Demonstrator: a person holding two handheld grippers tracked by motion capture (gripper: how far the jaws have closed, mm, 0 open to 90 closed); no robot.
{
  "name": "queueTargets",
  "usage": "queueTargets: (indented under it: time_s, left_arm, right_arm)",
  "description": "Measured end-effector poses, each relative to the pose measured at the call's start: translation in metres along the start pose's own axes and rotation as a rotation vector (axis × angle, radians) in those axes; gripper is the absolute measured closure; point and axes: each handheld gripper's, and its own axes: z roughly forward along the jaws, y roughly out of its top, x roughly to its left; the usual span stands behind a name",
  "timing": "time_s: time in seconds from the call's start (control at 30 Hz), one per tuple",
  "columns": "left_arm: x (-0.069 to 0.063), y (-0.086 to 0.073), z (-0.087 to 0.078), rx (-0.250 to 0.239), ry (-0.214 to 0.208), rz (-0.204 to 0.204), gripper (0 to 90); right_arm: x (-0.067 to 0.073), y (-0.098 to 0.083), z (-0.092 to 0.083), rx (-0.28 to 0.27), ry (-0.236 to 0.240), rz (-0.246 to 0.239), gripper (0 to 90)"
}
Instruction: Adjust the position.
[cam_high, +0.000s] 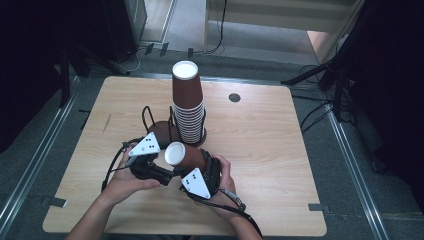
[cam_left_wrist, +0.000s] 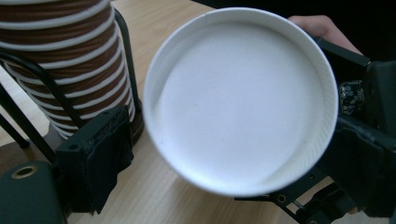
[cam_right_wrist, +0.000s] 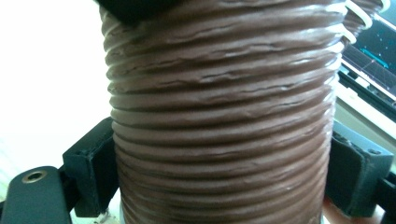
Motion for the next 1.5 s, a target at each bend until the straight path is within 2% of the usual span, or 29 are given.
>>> queueTargets:
  time_s: [0.33,0.7,0.87,1.03,1.33,1.5]
  left_arm:
    - [-0.0001,-0.0002,0.0001,0.016,-0.013,-0.006,13.1]
    - [-0.0037,-0.0003,0.0007,0.033,-0.005,0.014,14.2]
    - [-0.0026,-0.0004,0.0005,0.048,-0.011,0.018,14.4]
    - [-0.0001,0.0006,-0.0047,0.033,-0.025,0.006,17.4]
    - [-0.0015,-0.0001,-0.0038,0.051,-0.039,0.017,20.4]
    - [-0.0029,-0.0064,-0.0051,0.051,-0.058,0.002,22.7]
  right_arm:
    - [0.0046,0.0008,-0.0004,-0.012,0.012,-0.035,12.7]
    - [0.0099,0.0027,-0.0010,-0.023,0.029,-0.075,12.6]
    - [0.0098,0.0019,-0.0007,-0.024,0.034,-0.079,12.6]
    - [0.0071,0.0001,0.0001,-0.020,0.021,-0.083,12.5]
    - [0.0063,-0.0026,-0.0009,-0.024,0.019,-0.102,11.9]
    - [0.0092,-0.0046,-0.0025,-0.017,0.034,-0.098,5.9]
